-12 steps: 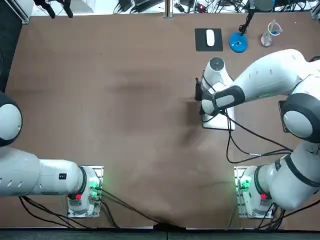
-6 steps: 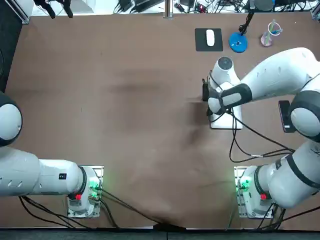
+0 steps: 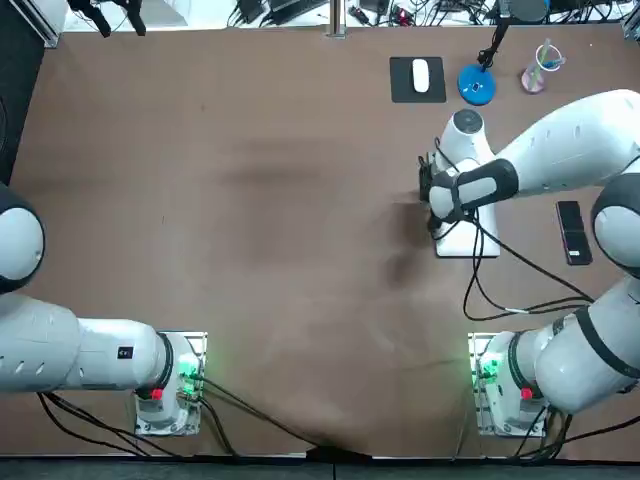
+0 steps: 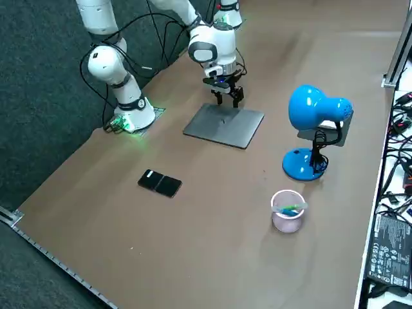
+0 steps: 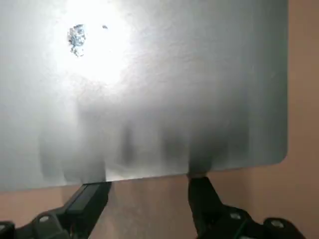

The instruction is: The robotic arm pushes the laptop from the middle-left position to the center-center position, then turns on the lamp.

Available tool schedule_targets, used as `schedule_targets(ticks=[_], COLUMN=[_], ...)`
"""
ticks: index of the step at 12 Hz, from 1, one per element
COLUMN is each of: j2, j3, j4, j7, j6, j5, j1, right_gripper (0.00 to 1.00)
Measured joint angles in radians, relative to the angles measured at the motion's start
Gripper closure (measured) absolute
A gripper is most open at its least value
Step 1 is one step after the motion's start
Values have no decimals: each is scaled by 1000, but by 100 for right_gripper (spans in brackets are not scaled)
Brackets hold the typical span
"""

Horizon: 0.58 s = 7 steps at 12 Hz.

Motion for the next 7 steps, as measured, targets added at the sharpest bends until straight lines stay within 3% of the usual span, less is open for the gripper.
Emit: schedule_targets(ticks=[7], j2=[-70], j3=[-1], j4=[-17], j7=[-74], j6=[-92], j5=[0], j1=[-54], right_gripper=[0])
